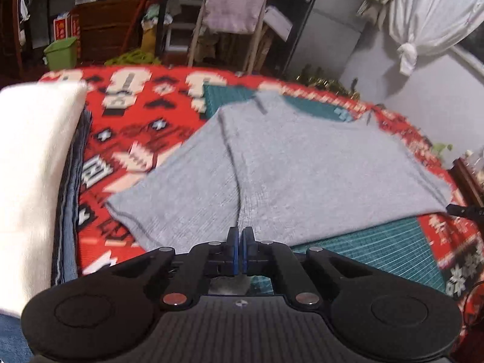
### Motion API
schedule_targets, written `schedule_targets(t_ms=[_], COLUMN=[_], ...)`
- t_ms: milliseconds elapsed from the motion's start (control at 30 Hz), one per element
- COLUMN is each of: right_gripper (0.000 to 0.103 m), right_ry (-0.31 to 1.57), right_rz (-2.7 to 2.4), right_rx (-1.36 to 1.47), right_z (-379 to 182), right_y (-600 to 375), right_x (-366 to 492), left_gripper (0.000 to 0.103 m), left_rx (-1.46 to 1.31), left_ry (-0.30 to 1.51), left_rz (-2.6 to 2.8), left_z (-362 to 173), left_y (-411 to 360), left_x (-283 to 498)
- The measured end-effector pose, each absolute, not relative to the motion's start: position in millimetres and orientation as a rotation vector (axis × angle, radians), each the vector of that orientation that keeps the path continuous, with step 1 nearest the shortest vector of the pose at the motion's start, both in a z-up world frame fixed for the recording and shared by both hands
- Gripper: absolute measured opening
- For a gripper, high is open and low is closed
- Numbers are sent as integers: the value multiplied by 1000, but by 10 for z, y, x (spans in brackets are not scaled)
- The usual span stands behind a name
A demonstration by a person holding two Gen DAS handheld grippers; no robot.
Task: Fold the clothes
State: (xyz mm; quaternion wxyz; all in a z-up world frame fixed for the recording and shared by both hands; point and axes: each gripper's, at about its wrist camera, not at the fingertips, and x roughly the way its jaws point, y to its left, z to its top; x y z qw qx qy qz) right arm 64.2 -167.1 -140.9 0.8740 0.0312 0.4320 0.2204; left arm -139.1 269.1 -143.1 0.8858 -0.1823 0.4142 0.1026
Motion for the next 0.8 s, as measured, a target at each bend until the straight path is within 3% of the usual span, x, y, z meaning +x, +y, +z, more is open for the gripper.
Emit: schedule_targets(t_ms=[300,400,533,800], right_gripper=[4,11,11,11], right_ry=[897,887,858,850], right_rz=[465,470,486,442], right_rx=[59,56,37,58], right_z=[-1401,-1367,-1286,-1225], right_y=[-1680,-1651,-1640,-1817], right_x=[598,567,495,493], left_gripper=[4,20,29,34], left_rx=[-402,-425,-443,-508], left_ry=[853,847,840,819], left_rz=[232,243,280,434], left_z=[-1413,-1408,-1383,-1390], left_y=[2698,2718,2752,2971], left_x=[-1452,-1479,-1559,-1831])
